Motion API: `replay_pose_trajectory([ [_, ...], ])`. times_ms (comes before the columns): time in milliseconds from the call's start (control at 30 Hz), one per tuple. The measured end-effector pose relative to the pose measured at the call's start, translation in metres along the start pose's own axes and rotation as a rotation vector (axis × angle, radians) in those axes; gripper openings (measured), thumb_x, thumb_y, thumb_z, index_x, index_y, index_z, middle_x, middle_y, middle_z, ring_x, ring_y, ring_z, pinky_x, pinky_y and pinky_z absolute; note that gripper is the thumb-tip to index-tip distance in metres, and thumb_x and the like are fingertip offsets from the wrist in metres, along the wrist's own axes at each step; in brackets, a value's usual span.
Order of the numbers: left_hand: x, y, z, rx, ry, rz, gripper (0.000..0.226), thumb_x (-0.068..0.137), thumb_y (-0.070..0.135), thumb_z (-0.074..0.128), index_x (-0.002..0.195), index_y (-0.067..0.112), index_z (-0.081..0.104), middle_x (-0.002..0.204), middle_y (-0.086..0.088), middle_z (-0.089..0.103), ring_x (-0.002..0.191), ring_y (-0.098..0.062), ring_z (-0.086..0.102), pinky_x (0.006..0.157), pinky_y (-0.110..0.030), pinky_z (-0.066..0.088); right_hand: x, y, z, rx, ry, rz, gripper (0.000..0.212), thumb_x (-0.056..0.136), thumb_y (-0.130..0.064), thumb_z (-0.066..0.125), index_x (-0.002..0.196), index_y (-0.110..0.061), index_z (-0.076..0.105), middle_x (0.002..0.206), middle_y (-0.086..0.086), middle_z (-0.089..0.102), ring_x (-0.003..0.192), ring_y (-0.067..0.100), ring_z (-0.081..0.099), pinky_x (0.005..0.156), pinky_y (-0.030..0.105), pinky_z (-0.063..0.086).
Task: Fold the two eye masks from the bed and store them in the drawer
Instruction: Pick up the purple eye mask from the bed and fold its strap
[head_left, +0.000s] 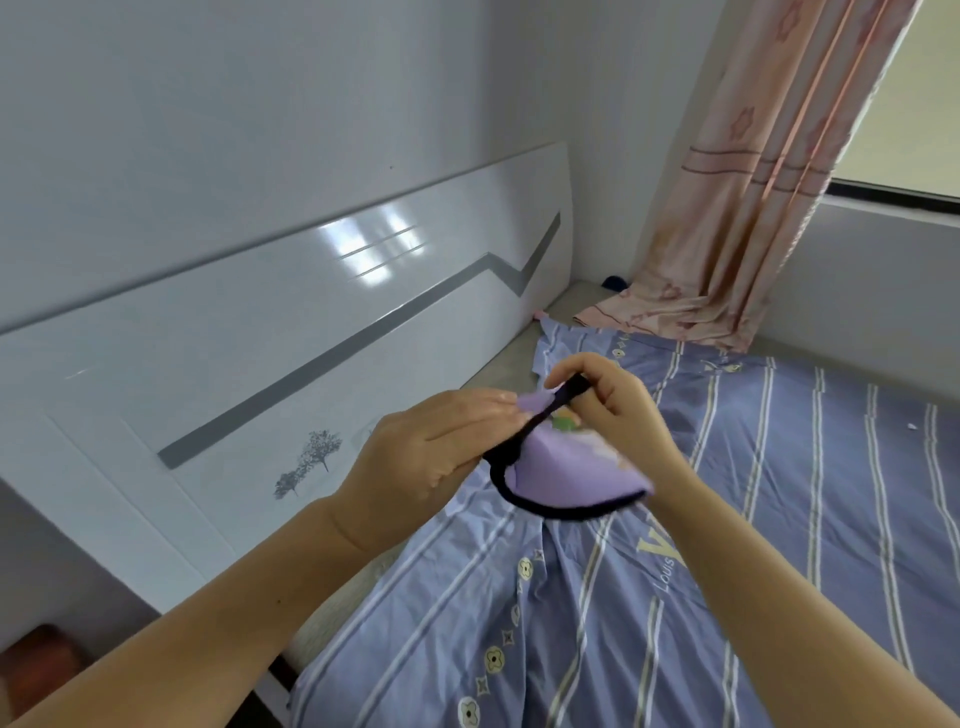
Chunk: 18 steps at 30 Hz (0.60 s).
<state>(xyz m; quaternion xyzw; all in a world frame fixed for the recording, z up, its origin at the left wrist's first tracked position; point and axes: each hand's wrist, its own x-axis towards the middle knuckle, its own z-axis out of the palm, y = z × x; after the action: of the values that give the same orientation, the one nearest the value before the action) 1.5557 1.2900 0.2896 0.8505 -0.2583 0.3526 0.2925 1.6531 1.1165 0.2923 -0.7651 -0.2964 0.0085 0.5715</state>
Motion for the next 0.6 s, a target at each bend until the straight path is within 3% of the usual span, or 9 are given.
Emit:
replay_pose_trajectory([
  [67, -0.007, 0.001, -0.005, 0.063, 0.037, 0.067, 0.023, 0.094, 0.009, 0.046, 0.112, 0.003, 0.06, 0.114, -0.008, 0.061, 0.108, -0.017, 0.06, 0.096, -0.029, 0.051, -0.007, 0.003, -0.001, 0.102, -0.05, 0.019, 0.042, 0.088, 0.005, 0.037, 0.078, -0.027, 0.062, 0.064, -0.02, 0.064, 0.06, -0.001, 0.055, 0.056, 0.01, 0.041],
  [200, -0.027, 0.005, -0.014, 0.068, 0.062, 0.001, 0.025, 0.096, 0.005, 0.042, 0.11, -0.002, 0.062, 0.117, -0.012, 0.06, 0.114, -0.02, 0.057, 0.1, -0.03, 0.047, -0.014, -0.002, 0.014, 0.173, -0.289, 0.05, 0.045, 0.092, 0.002, 0.037, 0.084, -0.03, 0.068, 0.078, -0.018, 0.07, 0.073, 0.003, 0.061, 0.066, 0.012, 0.046],
  [267, -0.045, 0.005, -0.02, 0.102, 0.025, -0.042, 0.026, 0.094, -0.001, 0.042, 0.111, 0.0, 0.062, 0.124, -0.012, 0.059, 0.12, -0.024, 0.052, 0.104, -0.032, 0.044, -0.014, -0.003, 0.019, 0.357, -0.473, 0.134, 0.034, 0.092, -0.002, 0.044, 0.096, -0.023, 0.07, 0.094, -0.003, 0.071, 0.088, 0.019, 0.061, 0.08, 0.027, 0.045],
  [333, -0.065, 0.005, -0.032, 0.103, 0.012, -0.152, 0.041, 0.085, -0.015, 0.047, 0.118, 0.008, 0.056, 0.134, -0.01, 0.048, 0.127, -0.025, 0.045, 0.107, -0.036, 0.041, -0.012, -0.005, 0.022, 0.589, -0.634, 0.285, 0.027, 0.09, -0.011, 0.047, 0.107, -0.013, 0.067, 0.105, 0.011, 0.068, 0.091, 0.03, 0.058, 0.079, 0.04, 0.047],
  [367, -0.076, 0.005, -0.039, 0.094, 0.004, -0.218, 0.048, 0.082, -0.018, 0.047, 0.118, 0.011, 0.055, 0.137, -0.008, 0.044, 0.13, -0.025, 0.042, 0.108, -0.036, 0.039, -0.011, -0.008, 0.028, 0.648, -0.705, 0.338, 0.029, 0.09, -0.016, 0.046, 0.11, -0.01, 0.066, 0.106, 0.01, 0.069, 0.09, 0.028, 0.062, 0.074, 0.038, 0.052],
  [433, -0.097, 0.007, -0.053, 0.094, 0.007, -0.336, 0.045, 0.081, -0.014, 0.045, 0.116, 0.011, 0.061, 0.137, -0.007, 0.045, 0.13, -0.021, 0.042, 0.11, -0.031, 0.036, -0.012, -0.015, 0.051, 0.532, -0.797, 0.339, 0.028, 0.09, -0.025, 0.049, 0.108, -0.014, 0.067, 0.102, 0.004, 0.072, 0.086, 0.018, 0.068, 0.067, 0.027, 0.055],
  [500, -0.121, 0.011, -0.068, 0.095, 0.044, -0.453, 0.045, 0.076, -0.014, 0.046, 0.11, 0.008, 0.066, 0.129, -0.004, 0.051, 0.122, -0.012, 0.047, 0.105, -0.021, 0.04, -0.015, -0.022, 0.089, 0.331, -0.778, 0.293, 0.017, 0.091, -0.022, 0.055, 0.098, -0.019, 0.069, 0.088, 0.003, 0.07, 0.072, 0.01, 0.066, 0.061, 0.02, 0.053],
  [600, -0.168, 0.02, -0.094, 0.09, 0.165, -0.656, 0.052, 0.062, -0.021, 0.042, 0.096, 0.005, 0.072, 0.111, 0.005, 0.059, 0.104, -0.001, 0.054, 0.089, -0.006, 0.041, -0.03, -0.032, 0.153, 0.3, -0.807, 0.356, 0.025, 0.091, -0.017, 0.054, 0.072, -0.026, 0.068, 0.071, -0.002, 0.064, 0.058, 0.008, 0.06, 0.06, 0.024, 0.055],
])
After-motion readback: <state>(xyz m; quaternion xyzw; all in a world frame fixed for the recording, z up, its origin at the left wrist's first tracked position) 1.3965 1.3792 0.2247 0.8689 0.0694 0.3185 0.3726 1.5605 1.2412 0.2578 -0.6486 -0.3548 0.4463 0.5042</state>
